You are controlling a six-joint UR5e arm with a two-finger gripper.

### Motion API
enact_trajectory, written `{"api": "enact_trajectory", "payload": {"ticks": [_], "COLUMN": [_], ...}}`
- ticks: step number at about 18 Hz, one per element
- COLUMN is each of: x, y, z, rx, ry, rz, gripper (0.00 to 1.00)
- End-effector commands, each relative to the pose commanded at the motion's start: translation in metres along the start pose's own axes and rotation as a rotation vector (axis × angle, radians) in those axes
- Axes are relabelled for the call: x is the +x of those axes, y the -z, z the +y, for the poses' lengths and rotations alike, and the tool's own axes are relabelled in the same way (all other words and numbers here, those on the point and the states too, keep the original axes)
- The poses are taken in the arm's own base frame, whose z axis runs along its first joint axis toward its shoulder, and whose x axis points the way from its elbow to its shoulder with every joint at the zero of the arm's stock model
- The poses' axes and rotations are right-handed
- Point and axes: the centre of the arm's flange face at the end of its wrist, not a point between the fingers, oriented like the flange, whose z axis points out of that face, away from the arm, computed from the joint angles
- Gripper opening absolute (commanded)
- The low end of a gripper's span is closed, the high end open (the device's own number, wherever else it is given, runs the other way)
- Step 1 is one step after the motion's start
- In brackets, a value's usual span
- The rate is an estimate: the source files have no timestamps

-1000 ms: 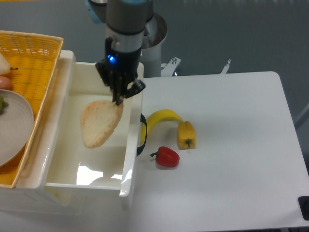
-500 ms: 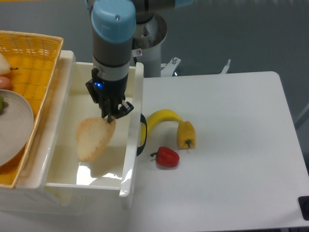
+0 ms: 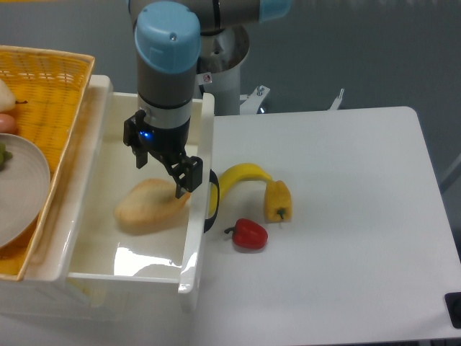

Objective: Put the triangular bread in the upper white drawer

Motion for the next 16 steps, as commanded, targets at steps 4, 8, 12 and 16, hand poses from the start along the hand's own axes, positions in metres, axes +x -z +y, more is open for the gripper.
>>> {"api": "enact_trajectory", "payload": {"ticks": [4, 8, 12, 16], "x": [-0.033, -0.074, -0.127, -0.165], "y": [0.029, 0.049, 0.06, 0.056], "z": [0.028, 0.061, 0.116, 0.164], "rx": [0.033, 0.047, 0.042, 0.02], "ry": [0.073, 0.158, 0.276, 0.361], "rz": [-0.043, -0.082, -0.11, -0.119], "gripper": [0.99, 0.99, 0.99, 1.0]}}
